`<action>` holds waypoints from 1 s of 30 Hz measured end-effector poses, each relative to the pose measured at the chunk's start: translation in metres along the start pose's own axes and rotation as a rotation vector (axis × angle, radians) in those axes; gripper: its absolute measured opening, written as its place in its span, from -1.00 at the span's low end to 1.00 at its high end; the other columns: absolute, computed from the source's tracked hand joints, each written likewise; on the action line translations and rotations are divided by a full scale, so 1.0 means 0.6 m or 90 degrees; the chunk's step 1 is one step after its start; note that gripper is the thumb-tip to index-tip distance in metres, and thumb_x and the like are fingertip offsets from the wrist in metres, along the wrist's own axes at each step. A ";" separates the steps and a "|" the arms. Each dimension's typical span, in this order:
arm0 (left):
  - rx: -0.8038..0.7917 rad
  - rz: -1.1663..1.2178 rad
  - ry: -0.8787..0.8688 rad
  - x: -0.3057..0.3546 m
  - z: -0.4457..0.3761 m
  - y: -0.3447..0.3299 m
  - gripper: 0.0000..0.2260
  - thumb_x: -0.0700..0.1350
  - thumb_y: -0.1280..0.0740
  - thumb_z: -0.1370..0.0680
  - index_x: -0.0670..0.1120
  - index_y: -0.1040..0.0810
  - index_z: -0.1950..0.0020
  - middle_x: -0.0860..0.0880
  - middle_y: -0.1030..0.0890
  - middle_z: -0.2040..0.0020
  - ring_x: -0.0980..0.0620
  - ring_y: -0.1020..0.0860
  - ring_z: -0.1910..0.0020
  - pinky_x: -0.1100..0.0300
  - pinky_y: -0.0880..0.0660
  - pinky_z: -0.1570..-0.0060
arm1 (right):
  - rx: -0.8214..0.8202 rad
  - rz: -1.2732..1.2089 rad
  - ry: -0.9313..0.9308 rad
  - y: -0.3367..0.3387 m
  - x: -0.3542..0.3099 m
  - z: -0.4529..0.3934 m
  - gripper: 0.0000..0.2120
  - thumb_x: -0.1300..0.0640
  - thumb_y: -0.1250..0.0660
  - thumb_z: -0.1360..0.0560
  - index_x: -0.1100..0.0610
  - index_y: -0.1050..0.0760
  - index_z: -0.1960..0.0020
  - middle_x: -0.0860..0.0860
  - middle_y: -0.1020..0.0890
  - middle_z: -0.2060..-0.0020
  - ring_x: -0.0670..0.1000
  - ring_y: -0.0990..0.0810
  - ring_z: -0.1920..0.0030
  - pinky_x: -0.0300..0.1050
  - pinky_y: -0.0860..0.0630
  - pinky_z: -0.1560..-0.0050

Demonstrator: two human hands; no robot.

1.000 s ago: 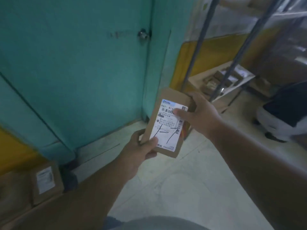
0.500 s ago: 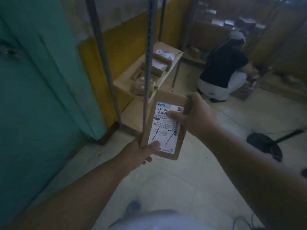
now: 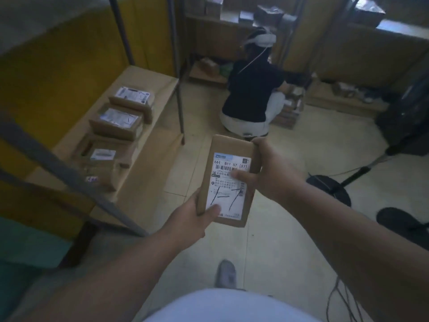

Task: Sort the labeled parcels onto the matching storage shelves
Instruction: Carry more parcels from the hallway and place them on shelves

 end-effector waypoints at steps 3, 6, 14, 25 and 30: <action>0.058 0.005 0.009 0.030 -0.069 0.018 -0.65 0.08 -0.32 -0.60 0.37 -0.39 -0.35 0.33 -0.66 -0.03 0.16 -0.64 0.28 0.07 -0.65 0.30 | -0.049 0.072 0.047 0.023 -0.009 -0.113 -0.36 -0.33 -0.50 -0.29 -0.22 -0.21 -0.18 -0.21 -0.64 0.11 -0.17 -0.62 0.14 -0.04 -0.64 0.18; 0.130 0.035 0.052 0.043 -0.137 0.050 -0.71 0.05 -0.34 -0.60 0.40 -0.39 -0.20 0.30 -0.65 0.14 0.17 -0.61 0.31 0.06 -0.64 0.35 | -0.090 0.074 0.100 0.011 -0.037 -0.221 -0.35 -0.32 -0.52 -0.27 -0.23 -0.18 -0.16 -0.19 -0.64 0.12 -0.16 -0.62 0.13 -0.01 -0.65 0.17; 0.276 0.041 0.069 0.080 -0.362 0.197 -0.73 -0.05 -0.38 -0.60 0.26 -0.44 -0.20 0.28 -0.62 0.04 0.24 -0.58 0.41 0.10 -0.59 0.45 | -0.119 -0.005 0.157 -0.036 -0.124 -0.505 -0.34 -0.20 -0.58 -0.28 -0.21 -0.20 -0.14 -0.18 -0.61 0.13 -0.17 -0.63 0.18 -0.06 -0.65 0.20; 0.346 0.132 0.090 0.148 -0.627 0.325 -0.67 0.00 -0.40 -0.58 0.34 -0.48 -0.26 0.41 -0.64 -0.02 0.13 -0.65 0.03 -0.07 -0.68 0.20 | -0.167 -0.041 0.199 -0.029 -0.187 -0.868 -0.35 -0.18 -0.60 -0.27 -0.16 -0.28 -0.18 -0.15 -0.67 0.14 -0.12 -0.68 0.16 -0.02 -0.68 0.23; 0.513 0.168 0.139 0.148 -0.735 0.352 -0.70 -0.02 -0.40 -0.58 0.39 -0.49 -0.15 0.27 -0.66 -0.14 0.04 -0.67 0.06 0.11 -0.56 0.26 | -0.259 0.081 0.358 -0.093 -0.248 -1.033 -0.33 -0.24 -0.55 -0.30 -0.07 -0.28 -0.22 -0.20 -0.55 0.20 -0.17 -0.56 0.24 -0.10 -0.57 0.34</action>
Point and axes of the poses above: each hand's wrist, its own z-axis away from the middle knuckle, its own y-axis out of the back of the hand, x = y × z, the point moved 2 cm from there along -z, towards the middle knuckle
